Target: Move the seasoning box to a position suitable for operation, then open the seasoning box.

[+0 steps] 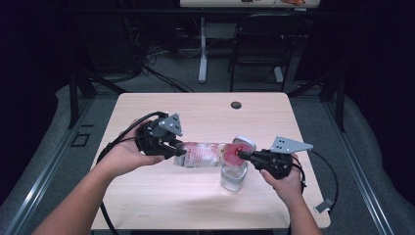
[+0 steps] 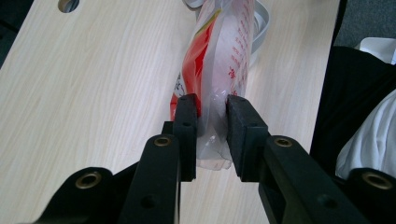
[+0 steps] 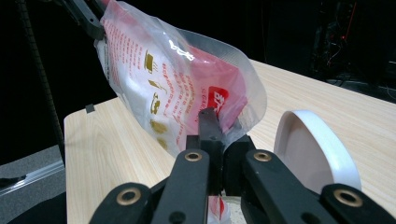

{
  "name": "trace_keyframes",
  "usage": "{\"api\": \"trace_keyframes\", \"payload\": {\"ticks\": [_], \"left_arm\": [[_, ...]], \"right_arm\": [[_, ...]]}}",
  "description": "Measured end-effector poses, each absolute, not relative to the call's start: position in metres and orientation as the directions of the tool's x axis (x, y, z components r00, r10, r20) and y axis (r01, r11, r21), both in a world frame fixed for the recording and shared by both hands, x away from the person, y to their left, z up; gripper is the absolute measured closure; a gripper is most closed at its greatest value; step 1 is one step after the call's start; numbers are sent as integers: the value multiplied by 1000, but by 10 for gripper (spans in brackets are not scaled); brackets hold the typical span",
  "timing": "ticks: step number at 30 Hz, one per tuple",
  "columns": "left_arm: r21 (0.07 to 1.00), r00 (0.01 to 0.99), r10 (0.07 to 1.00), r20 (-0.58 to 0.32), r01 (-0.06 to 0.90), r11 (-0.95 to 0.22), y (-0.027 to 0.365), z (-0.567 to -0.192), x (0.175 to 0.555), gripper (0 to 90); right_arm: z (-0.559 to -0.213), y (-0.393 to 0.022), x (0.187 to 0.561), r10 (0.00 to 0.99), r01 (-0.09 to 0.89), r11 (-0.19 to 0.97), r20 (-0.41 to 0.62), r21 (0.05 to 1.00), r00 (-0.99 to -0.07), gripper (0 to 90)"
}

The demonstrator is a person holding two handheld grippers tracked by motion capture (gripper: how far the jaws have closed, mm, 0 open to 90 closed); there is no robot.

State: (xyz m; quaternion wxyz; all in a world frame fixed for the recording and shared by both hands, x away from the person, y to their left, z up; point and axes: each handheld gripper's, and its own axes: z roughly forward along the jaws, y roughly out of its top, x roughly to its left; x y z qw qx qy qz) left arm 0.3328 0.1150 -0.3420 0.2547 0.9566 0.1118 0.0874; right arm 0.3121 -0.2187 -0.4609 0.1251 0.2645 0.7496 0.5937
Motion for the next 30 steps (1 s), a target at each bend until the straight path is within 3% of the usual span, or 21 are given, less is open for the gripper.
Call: {"api": "trace_keyframes", "payload": {"ticks": [30], "left_arm": [[502, 962, 243, 122, 151, -852, 107, -334, 335, 749]], "right_arm": [[-463, -223, 313, 553, 261, 154, 136, 953, -822, 898]]}}
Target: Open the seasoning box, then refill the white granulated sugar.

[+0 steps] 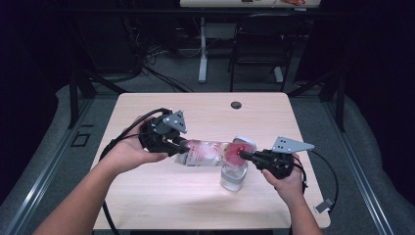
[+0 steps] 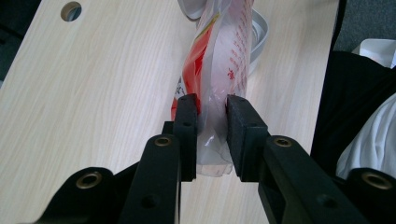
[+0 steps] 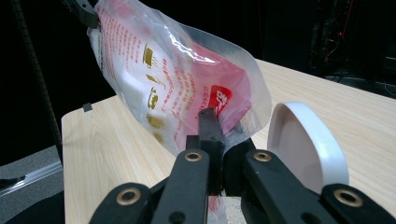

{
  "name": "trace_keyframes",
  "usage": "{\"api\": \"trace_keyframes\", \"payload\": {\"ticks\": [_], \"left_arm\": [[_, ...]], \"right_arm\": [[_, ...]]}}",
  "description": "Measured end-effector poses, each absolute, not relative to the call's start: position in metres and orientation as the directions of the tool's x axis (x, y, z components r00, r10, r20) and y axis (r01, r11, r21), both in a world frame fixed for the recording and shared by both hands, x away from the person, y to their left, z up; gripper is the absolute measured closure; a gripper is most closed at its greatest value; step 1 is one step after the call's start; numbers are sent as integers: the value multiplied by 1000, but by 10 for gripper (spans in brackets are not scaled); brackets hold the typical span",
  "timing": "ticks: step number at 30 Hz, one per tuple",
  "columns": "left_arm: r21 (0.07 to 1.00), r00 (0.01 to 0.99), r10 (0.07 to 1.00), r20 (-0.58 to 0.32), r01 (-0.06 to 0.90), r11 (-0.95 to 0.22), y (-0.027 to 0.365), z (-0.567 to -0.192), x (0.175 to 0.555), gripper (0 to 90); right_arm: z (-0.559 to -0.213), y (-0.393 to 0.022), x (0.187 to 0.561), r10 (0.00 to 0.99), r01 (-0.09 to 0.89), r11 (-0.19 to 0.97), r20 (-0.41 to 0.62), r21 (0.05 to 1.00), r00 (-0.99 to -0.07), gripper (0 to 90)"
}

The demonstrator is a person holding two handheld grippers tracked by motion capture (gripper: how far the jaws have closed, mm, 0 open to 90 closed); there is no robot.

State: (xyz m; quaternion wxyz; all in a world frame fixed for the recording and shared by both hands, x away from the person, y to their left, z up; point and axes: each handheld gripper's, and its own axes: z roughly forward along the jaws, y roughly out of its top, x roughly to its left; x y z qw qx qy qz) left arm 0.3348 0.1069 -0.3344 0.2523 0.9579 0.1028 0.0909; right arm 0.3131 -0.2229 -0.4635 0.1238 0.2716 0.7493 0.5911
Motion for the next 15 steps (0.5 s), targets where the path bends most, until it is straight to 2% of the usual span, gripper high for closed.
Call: {"api": "trace_keyframes", "payload": {"ticks": [15], "left_arm": [[499, 962, 243, 124, 151, -853, 104, -332, 336, 749]], "right_arm": [[-464, -224, 314, 557, 263, 151, 138, 953, -819, 898]]}}
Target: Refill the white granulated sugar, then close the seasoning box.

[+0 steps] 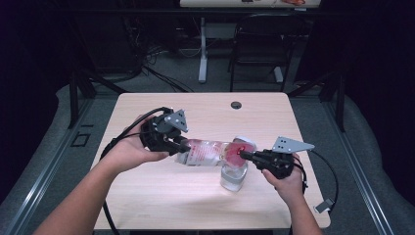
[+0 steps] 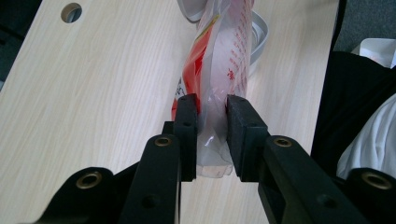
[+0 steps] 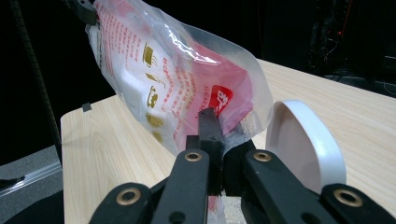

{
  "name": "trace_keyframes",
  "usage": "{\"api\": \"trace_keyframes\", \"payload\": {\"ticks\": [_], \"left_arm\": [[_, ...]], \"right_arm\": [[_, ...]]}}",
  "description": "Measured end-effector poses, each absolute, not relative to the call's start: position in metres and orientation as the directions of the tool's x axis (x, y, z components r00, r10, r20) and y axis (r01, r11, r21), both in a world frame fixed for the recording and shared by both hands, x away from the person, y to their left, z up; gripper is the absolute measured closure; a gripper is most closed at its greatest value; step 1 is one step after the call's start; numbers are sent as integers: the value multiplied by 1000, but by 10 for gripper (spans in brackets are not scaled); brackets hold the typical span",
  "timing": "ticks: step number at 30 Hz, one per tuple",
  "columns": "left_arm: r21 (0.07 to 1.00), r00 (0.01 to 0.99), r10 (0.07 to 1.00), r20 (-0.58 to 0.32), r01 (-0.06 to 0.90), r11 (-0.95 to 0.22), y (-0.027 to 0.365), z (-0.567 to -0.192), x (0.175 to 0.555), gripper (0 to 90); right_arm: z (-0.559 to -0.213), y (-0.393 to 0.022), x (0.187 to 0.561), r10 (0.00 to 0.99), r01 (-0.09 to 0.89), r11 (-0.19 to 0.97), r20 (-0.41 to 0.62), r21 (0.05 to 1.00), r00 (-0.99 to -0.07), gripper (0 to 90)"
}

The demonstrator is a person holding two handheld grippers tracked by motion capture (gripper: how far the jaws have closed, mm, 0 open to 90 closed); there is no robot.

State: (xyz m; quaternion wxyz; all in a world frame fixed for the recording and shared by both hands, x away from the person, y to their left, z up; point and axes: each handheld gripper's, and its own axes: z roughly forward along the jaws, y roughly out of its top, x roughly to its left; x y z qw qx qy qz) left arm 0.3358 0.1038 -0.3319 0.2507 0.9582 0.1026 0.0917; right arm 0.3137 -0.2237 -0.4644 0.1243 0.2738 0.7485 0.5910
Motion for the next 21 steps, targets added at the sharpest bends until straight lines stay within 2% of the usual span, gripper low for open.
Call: {"api": "trace_keyframes", "payload": {"ticks": [21], "left_arm": [[500, 963, 235, 132, 140, -855, 101, -329, 335, 751]], "right_arm": [[-465, -225, 315, 564, 271, 147, 144, 951, -813, 897]]}}
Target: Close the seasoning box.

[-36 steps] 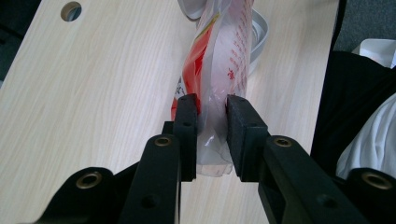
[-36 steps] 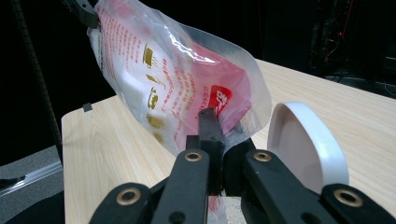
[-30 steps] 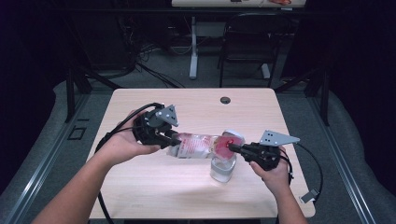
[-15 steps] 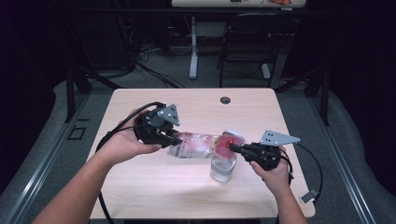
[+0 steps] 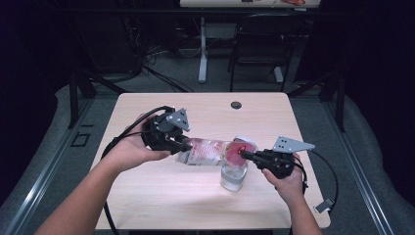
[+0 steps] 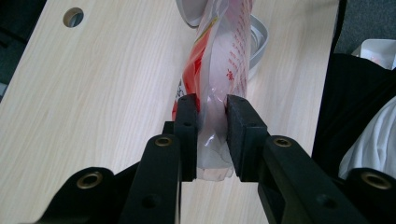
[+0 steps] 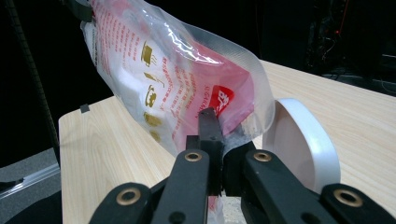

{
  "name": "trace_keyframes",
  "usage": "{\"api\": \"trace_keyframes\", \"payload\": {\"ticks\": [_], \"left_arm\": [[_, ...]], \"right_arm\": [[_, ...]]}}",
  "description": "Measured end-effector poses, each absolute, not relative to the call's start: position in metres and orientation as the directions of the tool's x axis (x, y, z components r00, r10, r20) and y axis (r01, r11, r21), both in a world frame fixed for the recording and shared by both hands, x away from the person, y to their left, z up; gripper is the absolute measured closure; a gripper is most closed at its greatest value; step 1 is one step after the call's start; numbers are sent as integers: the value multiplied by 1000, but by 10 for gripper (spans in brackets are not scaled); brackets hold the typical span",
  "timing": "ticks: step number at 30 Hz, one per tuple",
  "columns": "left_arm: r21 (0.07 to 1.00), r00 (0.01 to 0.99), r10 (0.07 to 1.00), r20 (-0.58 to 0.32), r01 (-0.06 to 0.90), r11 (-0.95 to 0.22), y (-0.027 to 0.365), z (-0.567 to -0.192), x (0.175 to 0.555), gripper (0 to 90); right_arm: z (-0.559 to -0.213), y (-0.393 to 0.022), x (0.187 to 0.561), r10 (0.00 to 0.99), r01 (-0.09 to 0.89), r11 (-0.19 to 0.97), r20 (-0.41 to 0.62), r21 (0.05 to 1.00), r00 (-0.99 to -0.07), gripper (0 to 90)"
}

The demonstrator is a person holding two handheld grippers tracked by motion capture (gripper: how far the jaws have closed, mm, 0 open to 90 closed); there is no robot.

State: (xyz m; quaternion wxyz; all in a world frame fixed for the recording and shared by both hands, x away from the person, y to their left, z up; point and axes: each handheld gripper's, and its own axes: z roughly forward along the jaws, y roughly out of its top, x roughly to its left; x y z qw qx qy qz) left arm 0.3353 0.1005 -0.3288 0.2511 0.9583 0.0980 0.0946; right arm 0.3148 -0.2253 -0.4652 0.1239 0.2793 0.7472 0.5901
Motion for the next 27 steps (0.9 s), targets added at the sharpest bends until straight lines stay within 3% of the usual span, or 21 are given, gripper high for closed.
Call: {"api": "trace_keyframes", "payload": {"ticks": [27], "left_arm": [[496, 961, 234, 150, 131, -858, 99, -321, 333, 752]], "right_arm": [[-466, -222, 314, 567, 264, 140, 142, 954, -812, 898]]}}
